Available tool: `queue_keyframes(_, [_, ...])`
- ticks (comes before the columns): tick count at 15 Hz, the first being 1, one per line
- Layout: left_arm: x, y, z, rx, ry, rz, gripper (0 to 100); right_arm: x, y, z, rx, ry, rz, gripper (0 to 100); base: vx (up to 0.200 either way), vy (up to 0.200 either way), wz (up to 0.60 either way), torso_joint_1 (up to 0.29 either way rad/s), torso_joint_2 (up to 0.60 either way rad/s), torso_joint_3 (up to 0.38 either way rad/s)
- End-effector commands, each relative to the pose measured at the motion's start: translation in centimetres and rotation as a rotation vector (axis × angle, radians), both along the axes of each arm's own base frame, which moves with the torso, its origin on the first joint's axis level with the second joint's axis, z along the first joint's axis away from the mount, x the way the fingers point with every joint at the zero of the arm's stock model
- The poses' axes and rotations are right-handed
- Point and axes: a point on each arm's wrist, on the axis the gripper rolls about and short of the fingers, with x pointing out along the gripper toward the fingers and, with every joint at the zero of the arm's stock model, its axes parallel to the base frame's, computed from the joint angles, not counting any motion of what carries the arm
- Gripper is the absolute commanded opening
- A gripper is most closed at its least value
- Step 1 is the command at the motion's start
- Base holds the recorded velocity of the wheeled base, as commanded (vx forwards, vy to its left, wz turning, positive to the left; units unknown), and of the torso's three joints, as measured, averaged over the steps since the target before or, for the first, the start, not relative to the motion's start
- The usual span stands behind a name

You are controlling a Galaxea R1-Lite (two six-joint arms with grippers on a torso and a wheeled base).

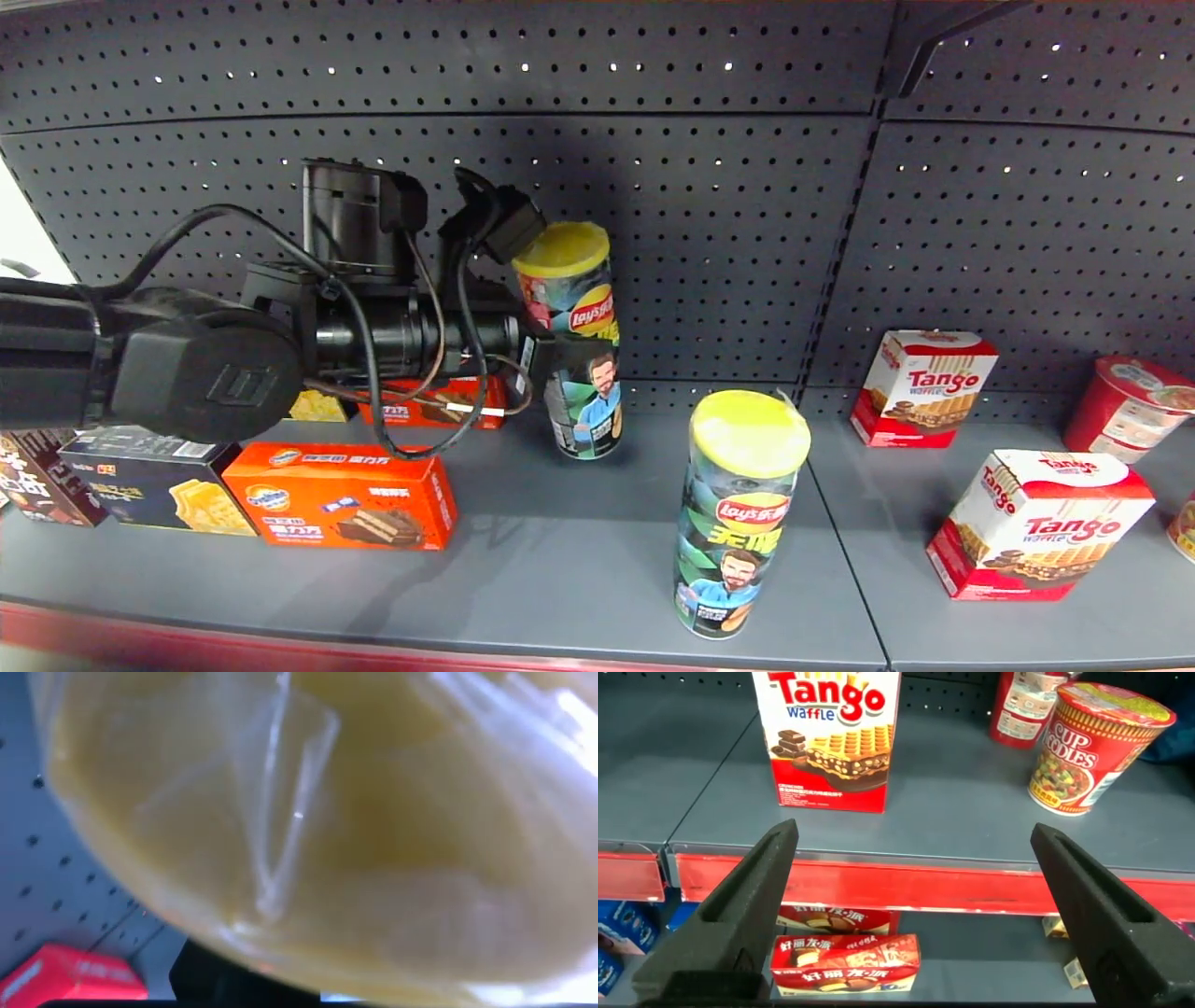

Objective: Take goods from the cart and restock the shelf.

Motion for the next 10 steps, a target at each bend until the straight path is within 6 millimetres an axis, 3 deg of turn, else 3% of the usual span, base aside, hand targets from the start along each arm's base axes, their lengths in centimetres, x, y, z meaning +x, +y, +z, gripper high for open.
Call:
queue_keyframes(1, [1.4,-0.8,-1.1,0.007,0.023,-0.01,0,0.0,0.0,0.0,0.0,0.003,-0.001,100,0.0,0.0,0.0,0.0,0.0,0.0])
queue_keyframes(10, [3.6,-2.3,-2.1,0.029,0.04,-0.147,0,0.0,0.0,0.0,-0.005,0.005,0.001,100,0.0,0.0,0.0,0.0,0.0,0.0])
